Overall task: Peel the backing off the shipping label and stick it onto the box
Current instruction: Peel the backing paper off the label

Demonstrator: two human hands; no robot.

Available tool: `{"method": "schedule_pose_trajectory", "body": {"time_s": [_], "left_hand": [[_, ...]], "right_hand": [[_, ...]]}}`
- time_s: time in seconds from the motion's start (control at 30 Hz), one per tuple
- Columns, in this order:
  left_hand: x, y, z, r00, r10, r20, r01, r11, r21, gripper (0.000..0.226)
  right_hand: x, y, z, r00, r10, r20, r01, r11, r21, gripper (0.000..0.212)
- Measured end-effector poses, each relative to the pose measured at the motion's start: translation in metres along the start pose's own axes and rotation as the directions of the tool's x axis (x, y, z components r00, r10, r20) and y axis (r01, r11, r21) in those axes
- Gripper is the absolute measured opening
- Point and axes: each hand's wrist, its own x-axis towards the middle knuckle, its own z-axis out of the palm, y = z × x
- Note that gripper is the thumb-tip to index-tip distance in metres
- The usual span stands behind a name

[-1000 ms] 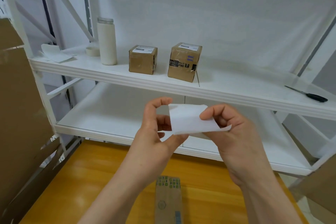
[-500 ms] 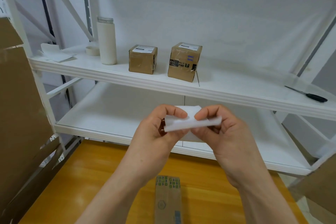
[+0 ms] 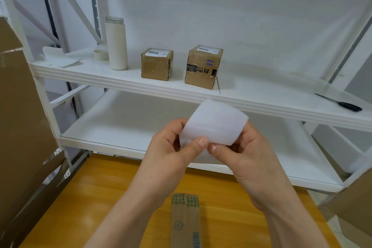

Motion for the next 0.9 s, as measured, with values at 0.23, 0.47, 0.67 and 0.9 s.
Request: {"method": "schedule_pose_trajectory", "body": {"time_s": [0.23, 0.47, 0.67, 0.9], "left_hand": [[0.000, 0.002, 0.001, 0.998, -0.007, -0.060, 0.003, 0.997, -0.071, 0.025], [0.002, 0.006, 0.000, 0.995, -0.058, -0.085, 0.049, 0.994, -0.102, 0.022], [0.009, 0.011, 0.003, 0.976, -0.117, -0.186, 0.070, 0.968, -0.242, 0.019], [0.017, 0.014, 0.006, 0.910, -0.216, -0.353, 0.071, 0.922, -0.381, 0.029]], "right_hand": [[-0.001, -0.002, -0.001, 0.996, 0.049, 0.079, -0.046, 0.998, -0.040, 0.046], [0.000, -0.003, 0.000, 0.993, 0.082, 0.079, -0.082, 0.997, -0.002, 0.049], [0.002, -0.008, 0.001, 0.989, 0.141, 0.043, -0.144, 0.987, 0.076, 0.051], [-0.001, 0.002, -0.001, 0.963, 0.266, 0.050, -0.270, 0.931, 0.244, 0.051]]}}
